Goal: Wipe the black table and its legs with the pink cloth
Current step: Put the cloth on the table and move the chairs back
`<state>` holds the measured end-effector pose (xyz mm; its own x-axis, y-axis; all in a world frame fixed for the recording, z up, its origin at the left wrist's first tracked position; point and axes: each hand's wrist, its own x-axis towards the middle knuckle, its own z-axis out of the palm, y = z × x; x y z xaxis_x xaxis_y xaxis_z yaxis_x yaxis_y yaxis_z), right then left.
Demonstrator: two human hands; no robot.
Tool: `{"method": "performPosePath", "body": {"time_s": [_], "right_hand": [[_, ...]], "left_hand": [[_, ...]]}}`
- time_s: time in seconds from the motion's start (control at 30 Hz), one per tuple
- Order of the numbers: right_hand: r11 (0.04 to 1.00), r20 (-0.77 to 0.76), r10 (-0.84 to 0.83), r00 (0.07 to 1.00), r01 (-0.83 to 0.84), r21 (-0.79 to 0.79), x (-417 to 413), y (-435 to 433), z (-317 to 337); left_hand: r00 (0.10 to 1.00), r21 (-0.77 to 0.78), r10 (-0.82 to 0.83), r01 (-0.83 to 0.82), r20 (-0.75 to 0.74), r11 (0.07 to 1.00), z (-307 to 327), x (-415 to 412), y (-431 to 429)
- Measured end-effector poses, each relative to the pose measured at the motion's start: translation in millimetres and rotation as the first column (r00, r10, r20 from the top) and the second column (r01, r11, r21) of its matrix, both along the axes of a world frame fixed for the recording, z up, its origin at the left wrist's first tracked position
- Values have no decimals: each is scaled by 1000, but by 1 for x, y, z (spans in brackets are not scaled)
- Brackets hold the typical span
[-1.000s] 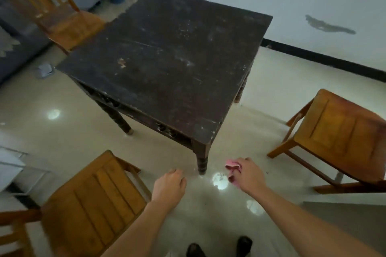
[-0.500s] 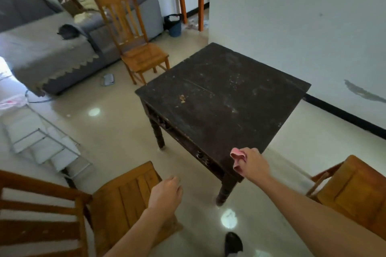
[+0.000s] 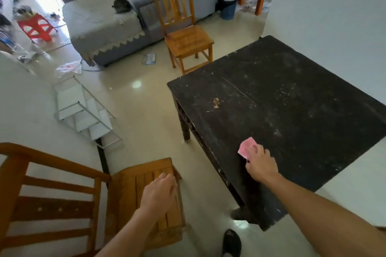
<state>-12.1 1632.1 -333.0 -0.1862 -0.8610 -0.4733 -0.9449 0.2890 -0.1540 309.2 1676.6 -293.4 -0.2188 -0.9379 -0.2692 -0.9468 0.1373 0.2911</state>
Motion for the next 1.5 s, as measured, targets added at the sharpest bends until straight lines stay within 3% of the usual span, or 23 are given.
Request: {"method": "performPosePath", "body": {"time_s": [0.07, 0.2, 0.47, 0.7, 0.8, 0.9, 1.03, 1.17, 1.27, 1.4, 1.5], "right_hand": [[999, -61, 34, 998, -32, 28, 6, -1, 4], [984, -109, 125, 986, -138, -117, 38, -10, 32], [910, 144, 366, 919, -322, -261, 210, -5, 68], [814, 382, 581, 719, -521, -257, 399, 70, 69], [755, 463, 651, 602, -575, -313, 460, 102, 67], [686, 467, 722, 511, -619, -383, 507, 123, 63], [635, 421, 766, 486, -678, -370, 559, 139, 55], [684, 467, 702, 537, -692, -233, 593, 156, 33], [710, 489, 677, 550, -664, -237, 604, 163, 21], [605, 393, 786, 478, -725, -328, 591, 159, 21], [530, 345, 839, 422, -778, -338, 570, 157, 24]], "left_hand": [[1000, -11, 16, -16, -21, 1000, 2, 0, -3], [997, -34, 70, -71, -35, 997, 17, 22, -7], [968, -209, 242, -250, -64, 945, 78, 150, 2], [919, -483, 381, -289, 103, 827, 144, 303, 20], [872, -392, 485, -424, 67, 817, 146, 343, 32], [848, -166, 524, -508, 72, 845, 141, 366, 41], [849, 51, 520, -526, 94, 849, 137, 390, 37], [855, 142, 511, -519, 90, 843, 123, 404, 30], [867, 163, 491, -498, 81, 852, 110, 406, 29], [907, 133, 418, -421, 50, 897, 100, 407, 34], [949, 92, 277, -292, 151, 952, 99, 409, 40]]}}
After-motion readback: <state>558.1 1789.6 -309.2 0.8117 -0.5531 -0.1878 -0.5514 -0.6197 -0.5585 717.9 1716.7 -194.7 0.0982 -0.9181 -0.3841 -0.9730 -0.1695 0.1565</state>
